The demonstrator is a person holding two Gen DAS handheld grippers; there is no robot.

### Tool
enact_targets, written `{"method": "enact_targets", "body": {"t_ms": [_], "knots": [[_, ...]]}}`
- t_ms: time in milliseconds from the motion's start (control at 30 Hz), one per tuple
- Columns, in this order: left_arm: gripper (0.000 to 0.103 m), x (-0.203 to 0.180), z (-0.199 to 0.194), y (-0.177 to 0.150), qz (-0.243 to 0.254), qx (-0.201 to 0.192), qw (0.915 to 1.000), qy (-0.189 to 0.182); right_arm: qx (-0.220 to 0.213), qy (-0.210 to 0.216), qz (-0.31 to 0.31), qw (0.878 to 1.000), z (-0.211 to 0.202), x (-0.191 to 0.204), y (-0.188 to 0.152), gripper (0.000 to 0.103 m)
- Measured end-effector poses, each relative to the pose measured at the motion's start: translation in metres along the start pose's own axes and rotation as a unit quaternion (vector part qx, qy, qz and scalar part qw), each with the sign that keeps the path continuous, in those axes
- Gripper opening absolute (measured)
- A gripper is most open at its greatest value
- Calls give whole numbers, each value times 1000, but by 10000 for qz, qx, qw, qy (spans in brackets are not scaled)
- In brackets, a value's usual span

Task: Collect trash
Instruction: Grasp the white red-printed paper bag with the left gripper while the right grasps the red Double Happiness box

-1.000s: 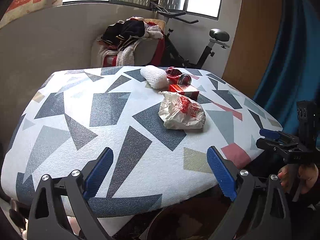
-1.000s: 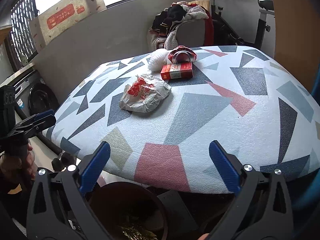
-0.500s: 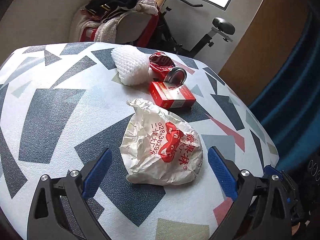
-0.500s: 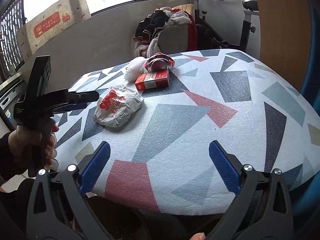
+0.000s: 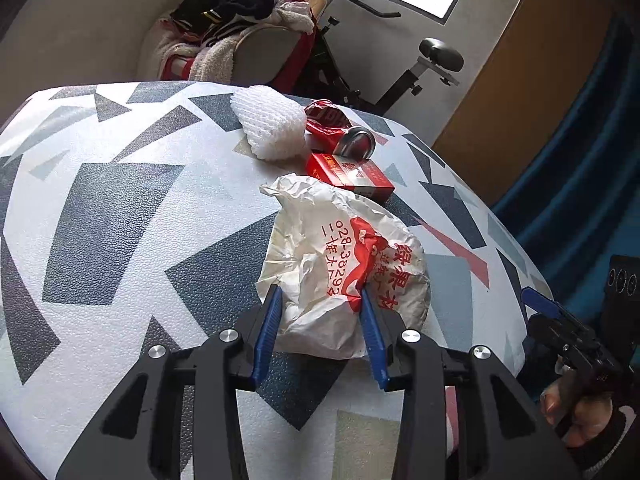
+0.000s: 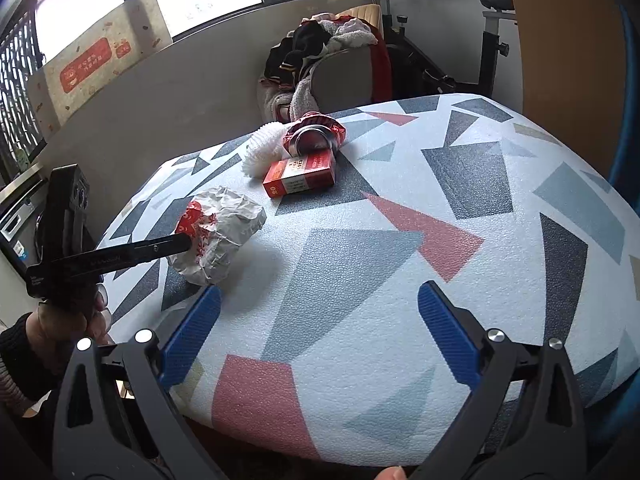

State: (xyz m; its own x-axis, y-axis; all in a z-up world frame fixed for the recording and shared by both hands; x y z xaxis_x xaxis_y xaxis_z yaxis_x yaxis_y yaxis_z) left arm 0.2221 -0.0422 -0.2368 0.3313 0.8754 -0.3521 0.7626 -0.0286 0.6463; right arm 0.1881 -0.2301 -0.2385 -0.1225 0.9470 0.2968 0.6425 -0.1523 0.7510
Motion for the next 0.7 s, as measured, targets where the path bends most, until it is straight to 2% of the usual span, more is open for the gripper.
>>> {"method": "enact_targets", "body": {"t_ms": [200,433,600,700], "knots": [[38,29,-55,1,-156,-537,9979,312,79,-122,-315,9994,48,24,48,97],[38,70,-96,-3,-605,-757,9942,459,597,-551,-783,9936,134,47,92,97],[38,80,-112,-11,-690,-869,9922,565,907,-847,-848,9886,182,52,105,97],[38,80,-115,-16,-665,-882,9922,583,1186,-1307,-953,9797,206,48,101,97]]}}
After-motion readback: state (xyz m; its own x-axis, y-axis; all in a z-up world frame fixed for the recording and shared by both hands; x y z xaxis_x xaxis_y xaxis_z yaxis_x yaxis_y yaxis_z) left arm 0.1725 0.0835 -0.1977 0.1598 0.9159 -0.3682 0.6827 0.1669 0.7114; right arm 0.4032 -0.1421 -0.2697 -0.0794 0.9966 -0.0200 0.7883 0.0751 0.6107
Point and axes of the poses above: each gripper's, at about its wrist camera, not at the fingertips, and z roughly the way its jaws point, x to its left, y to its top, the point moved 6 cm from there along z, roughly the way its jaws point
